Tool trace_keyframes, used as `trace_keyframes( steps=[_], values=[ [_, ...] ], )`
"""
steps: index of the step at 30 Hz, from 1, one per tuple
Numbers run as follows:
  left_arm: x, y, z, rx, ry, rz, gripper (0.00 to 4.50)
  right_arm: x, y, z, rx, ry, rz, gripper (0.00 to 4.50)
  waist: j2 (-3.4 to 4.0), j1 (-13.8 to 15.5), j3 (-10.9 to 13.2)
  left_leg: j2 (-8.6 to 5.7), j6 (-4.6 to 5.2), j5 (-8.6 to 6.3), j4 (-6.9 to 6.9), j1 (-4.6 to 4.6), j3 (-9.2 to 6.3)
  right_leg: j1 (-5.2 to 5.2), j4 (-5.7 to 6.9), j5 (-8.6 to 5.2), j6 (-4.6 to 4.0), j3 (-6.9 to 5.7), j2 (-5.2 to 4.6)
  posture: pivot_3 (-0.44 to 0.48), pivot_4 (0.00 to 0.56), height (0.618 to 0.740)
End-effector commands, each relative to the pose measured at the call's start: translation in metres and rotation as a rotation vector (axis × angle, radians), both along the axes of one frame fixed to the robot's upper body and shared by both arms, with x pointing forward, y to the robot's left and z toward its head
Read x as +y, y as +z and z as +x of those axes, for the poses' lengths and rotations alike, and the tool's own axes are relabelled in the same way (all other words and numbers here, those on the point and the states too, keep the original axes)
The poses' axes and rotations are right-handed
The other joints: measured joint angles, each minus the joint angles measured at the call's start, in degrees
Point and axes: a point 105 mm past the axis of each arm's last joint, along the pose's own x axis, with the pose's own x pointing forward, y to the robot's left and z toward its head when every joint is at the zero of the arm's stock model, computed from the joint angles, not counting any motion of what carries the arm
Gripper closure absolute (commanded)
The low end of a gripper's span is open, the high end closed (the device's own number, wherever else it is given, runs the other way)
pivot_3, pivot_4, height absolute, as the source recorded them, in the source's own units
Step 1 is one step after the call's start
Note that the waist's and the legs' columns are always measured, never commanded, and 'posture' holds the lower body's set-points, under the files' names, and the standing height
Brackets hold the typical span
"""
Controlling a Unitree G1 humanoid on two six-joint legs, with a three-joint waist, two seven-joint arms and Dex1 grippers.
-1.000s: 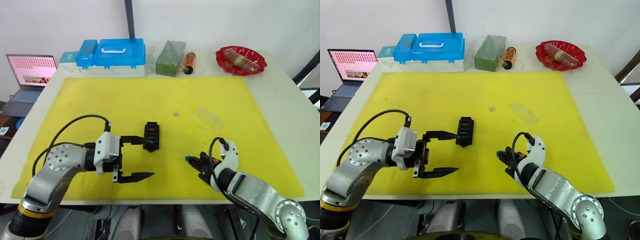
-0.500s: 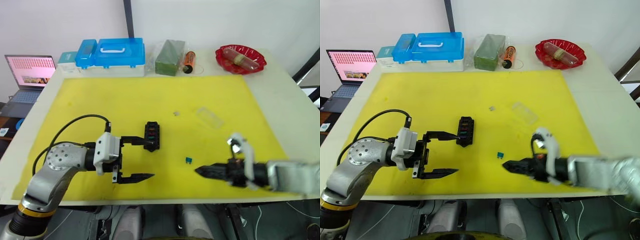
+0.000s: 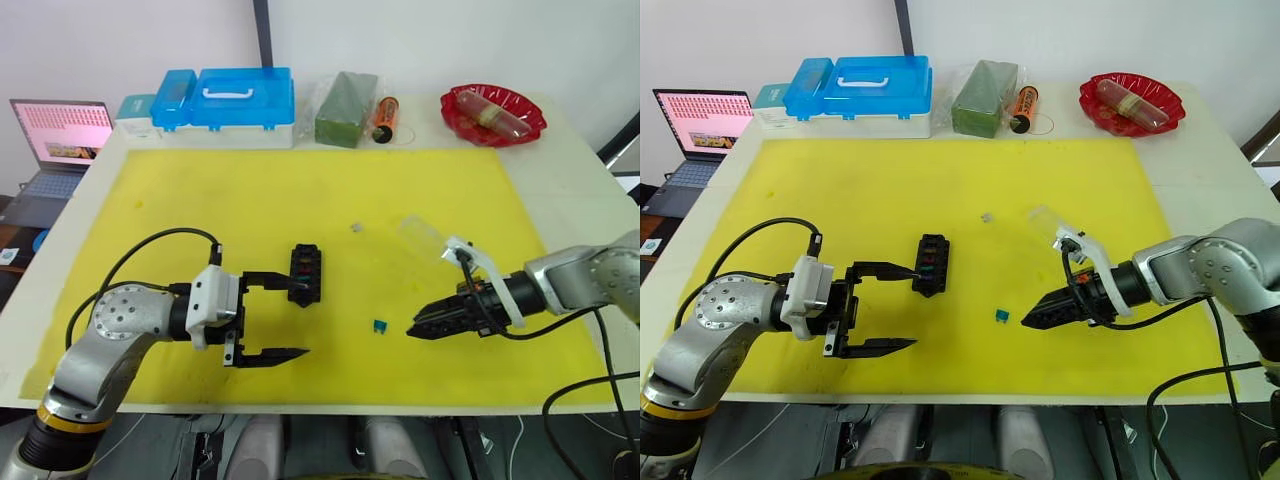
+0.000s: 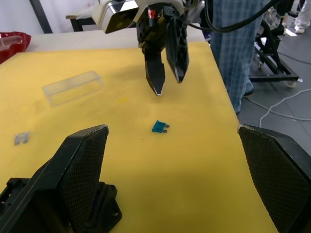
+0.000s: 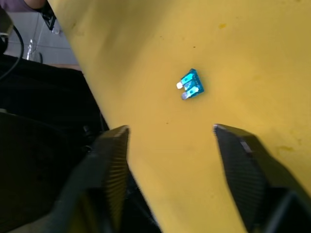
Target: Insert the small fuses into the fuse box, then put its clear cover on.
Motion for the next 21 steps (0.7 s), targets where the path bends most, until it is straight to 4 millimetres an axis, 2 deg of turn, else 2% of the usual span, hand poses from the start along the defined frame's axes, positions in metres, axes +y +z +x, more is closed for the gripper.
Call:
trace_keyframes(
  steps=[1, 11, 13, 16, 21],
  values=[
    [0.0, 0.005, -0.003, -0.033, -0.012, 0.0, 0.0, 0.0, 0.004, 0.005, -0.029, 0.019, 0.012, 2.5, 0.0, 0.0, 0.0, 0.0, 0.0, 0.0, 0.06, 0.01, 0.0, 0.01, 0.04, -0.01, -0.06, 0.0, 0.0, 0.0, 0.15, 0.74],
    [0.0, 0.003, -0.005, -0.035, -0.026, 0.002, 0.0, 0.006, -0.009, 0.014, 0.014, -0.027, 0.049, 2.5, -0.01, -0.1, 0.0, 0.01, 0.01, -0.01, 0.57, 0.01, 0.02, 0.11, 0.4, 0.01, -0.07, 0.02, 0.03, 0.0, 0.15, 0.74],
    [0.0, 0.004, -0.004, -0.035, -0.026, 0.001, 0.0, 0.006, -0.01, 0.017, 0.006, -0.03, 0.049, 2.83, -0.01, 0.0, 0.0, 0.01, 0.01, -0.01, 0.6, 0.01, 0.02, 0.11, 0.43, 0.01, -0.07, 0.02, 0.03, 0.0, 0.15, 0.74],
    [0.001, 0.003, -0.004, -0.033, -0.022, 0.006, 0.0, 0.008, -0.011, 0.014, 0.013, -0.011, 0.052, 3.72, -0.01, 0.0, 0.0, 0.01, 0.01, -0.01, 0.63, 0.01, 0.02, 0.11, 0.46, 0.01, -0.06, 0.03, 0.03, 0.0, 0.15, 0.74],
    [0.002, 0.002, -0.005, -0.028, -0.021, 0.006, 0.0, 0.011, -0.015, 0.015, 0.022, -0.015, 0.053, 3.72, -0.01, -0.1, 0.0, 0.01, 0.02, -0.01, 0.63, 0.01, 0.02, 0.1, 0.48, 0.01, -0.06, 0.03, 0.03, 0.0, 0.15, 0.74]
  ],
)
